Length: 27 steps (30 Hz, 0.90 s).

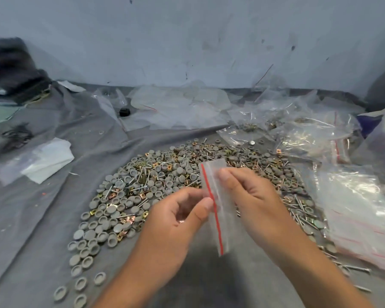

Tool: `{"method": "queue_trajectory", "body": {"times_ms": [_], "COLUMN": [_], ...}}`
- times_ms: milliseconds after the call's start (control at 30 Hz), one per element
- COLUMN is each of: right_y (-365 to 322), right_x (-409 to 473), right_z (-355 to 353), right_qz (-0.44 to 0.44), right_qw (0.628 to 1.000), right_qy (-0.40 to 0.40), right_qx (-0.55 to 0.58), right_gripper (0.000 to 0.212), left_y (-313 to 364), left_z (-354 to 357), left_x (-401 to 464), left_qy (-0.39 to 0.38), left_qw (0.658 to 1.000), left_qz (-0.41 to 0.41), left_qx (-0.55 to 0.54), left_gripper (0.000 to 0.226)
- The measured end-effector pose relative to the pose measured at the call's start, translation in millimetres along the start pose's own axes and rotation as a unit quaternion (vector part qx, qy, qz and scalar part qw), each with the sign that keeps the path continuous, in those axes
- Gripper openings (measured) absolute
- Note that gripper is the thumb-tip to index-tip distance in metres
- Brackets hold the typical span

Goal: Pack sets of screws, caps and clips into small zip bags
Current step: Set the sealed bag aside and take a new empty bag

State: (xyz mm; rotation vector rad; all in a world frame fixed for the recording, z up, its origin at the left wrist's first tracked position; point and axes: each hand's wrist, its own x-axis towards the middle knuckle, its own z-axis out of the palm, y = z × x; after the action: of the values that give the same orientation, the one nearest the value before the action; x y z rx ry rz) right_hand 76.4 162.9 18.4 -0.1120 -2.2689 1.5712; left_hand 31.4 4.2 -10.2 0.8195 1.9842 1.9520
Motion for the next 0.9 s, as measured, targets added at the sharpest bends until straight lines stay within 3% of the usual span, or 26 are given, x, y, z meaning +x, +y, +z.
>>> {"method": "queue_trajectory", "body": {"times_ms": [200,333,500,733,833,900], "right_y": [14.3,8.4,10.2,14.6,13.0,9.4], "right_x": [-9.3,-24.5,-27.1,-26.9,-32.1,-32.1], "right_z": [17.5,33.1,28.4,13.3,15.1,13.3], "right_qz": [0.038,0.023,0.014,0.044,0.046,0.045], "right_qw": [0.991,0.996,1.0,0.999,0.997,0.985], "right_qy": [0.026,-0.002,-0.008,-0.009,-0.061,-0.167], "right_qx": [0.122,0.087,0.023,0.0,-0.004,0.004], "right_gripper": [0.037,0.051,0.026,0.013,0.02,0.034], "left_y": [2.4,3.5,2.1,5.7,5.8,2.8], "left_z": [-15.2,-13.5,-9.7,-15.8,-23.8,-28.0], "left_x": [5.1,-2.3,-4.7,-3.9,-2.3,-1.6], "left_qy": [0.063,0.054,0.072,0.212,0.228,0.223], "left_qw": [0.998,0.989,0.967,0.937,0.908,0.884], "left_qz": [0.016,0.063,0.102,0.134,0.157,0.191], "left_qx": [0.004,0.125,0.22,0.245,0.313,0.365], "left_gripper": [0.008,0.028,0.026,0.028,0.032,0.033]}}
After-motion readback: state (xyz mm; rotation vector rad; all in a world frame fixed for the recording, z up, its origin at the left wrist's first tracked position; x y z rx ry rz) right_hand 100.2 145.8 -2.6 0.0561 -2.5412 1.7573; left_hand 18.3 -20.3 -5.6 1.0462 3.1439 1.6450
